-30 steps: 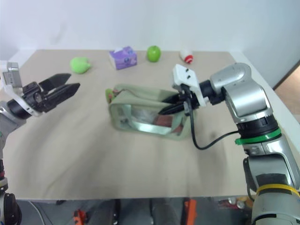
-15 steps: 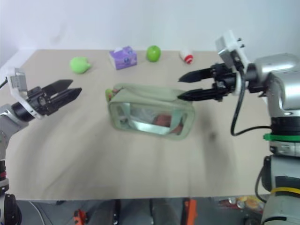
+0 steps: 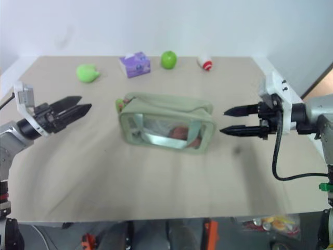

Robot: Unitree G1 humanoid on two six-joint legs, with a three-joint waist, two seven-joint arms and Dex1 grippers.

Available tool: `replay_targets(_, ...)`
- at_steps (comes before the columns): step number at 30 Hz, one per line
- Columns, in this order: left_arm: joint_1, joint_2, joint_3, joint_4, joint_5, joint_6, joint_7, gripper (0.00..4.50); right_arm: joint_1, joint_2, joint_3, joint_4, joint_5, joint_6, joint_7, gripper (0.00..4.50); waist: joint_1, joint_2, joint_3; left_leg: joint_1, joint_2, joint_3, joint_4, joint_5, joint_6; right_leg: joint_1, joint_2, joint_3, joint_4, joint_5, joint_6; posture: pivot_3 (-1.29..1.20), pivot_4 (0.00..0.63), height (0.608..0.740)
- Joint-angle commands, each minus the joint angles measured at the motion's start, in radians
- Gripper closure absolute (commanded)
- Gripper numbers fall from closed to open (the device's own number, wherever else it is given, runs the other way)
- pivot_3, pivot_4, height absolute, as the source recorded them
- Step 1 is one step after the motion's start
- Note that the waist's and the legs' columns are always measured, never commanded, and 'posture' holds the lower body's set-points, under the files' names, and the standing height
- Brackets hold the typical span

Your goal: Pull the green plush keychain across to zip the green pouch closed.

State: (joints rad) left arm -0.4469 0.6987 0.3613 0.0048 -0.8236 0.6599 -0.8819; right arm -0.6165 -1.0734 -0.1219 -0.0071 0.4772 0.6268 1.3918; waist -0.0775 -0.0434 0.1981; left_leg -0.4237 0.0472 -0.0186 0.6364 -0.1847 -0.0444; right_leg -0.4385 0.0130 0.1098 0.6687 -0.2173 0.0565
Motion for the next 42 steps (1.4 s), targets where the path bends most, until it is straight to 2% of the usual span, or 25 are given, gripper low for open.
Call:
replay_targets(1,-0.017,0.021,-0.006,-0.018,0.0,-0.003,-0.036,0.0,-0.006,0.018,-0.018,-0.018,0.007,-0.016,-0.043,1.47,0.0,0.0,0.0,0.0,0.0,0.0,0.0,0.0,0.0,0.0,0.0,0.0,0.0,0.0,0.0,0.0,0.15,0.74)
replay_targets(10,-0.01,0.08,-0.062,-0.176,-0.049,0.051,-0.145,0.0,-0.04,0.068,0.028,0.022,-0.011,-0.036,-0.073,1.47,0.001,0.0,0.0,-0.001,0.0,0.0,0.0,0.001,0.0,0.0,0.0,0.001,0.0,0.001,0.001,0.0,0.15,0.74)
replay_targets(20,-0.036,0.108,-0.084,-0.302,-0.116,0.103,-0.183,0.0,-0.043,0.074,0.04,0.024,-0.009,-0.034,-0.067,1.47,0.001,0.0,0.0,-0.001,0.0,0.0,0.0,0.001,0.0,0.0,0.0,0.001,0.0,0.0,0.0,0.0,0.15,0.74)
replay_targets(28,-0.058,0.106,-0.104,-0.319,-0.119,0.1,-0.185,0.0,-0.035,0.081,0.043,0.012,-0.007,-0.029,-0.073,1.47,0.001,0.0,0.0,-0.001,0.0,0.0,0.0,0.001,0.0,0.0,0.0,0.001,0.0,0.0,0.0,0.0,0.15,0.74)
replay_targets(31,-0.063,0.104,-0.109,-0.308,-0.112,0.09,-0.184,0.0,-0.027,0.088,0.042,0.004,0.0,-0.027,-0.071,2.25,0.001,0.0,0.0,-0.001,0.0,0.0,0.0,0.001,0.0,0.0,0.0,0.001,0.0,0.0,0.0,0.0,0.15,0.74)
replay_targets(37,-0.076,0.094,-0.082,-0.207,-0.09,0.074,-0.158,0.0,-0.003,0.091,0.039,-0.018,0.008,-0.027,-0.06,4.35,0.001,0.0,0.0,-0.001,0.0,0.0,0.0,0.001,0.0,0.0,0.0,0.001,0.0,0.0,0.0,0.0,0.15,0.74)
replay_targets(41,-0.119,0.069,-0.063,-0.025,-0.04,0.046,-0.087,0.0,-0.002,0.093,0.037,-0.013,0.008,-0.03,-0.056,4.46,0.001,0.0,0.0,0.0,0.0,0.0,0.0,0.001,0.001,0.0,0.001,0.001,0.0,0.001,0.0,0.0,0.15,0.74)
replay_targets(42,-0.133,0.069,-0.097,0.044,0.024,0.038,-0.045,0.0,-0.001,0.093,0.037,-0.013,0.007,-0.032,-0.056,4.46,0.001,0.0,0.0,0.0,0.0,0.0,0.0,0.002,0.001,0.0,0.001,0.001,0.0,0.001,0.0,0.0,0.15,0.74)
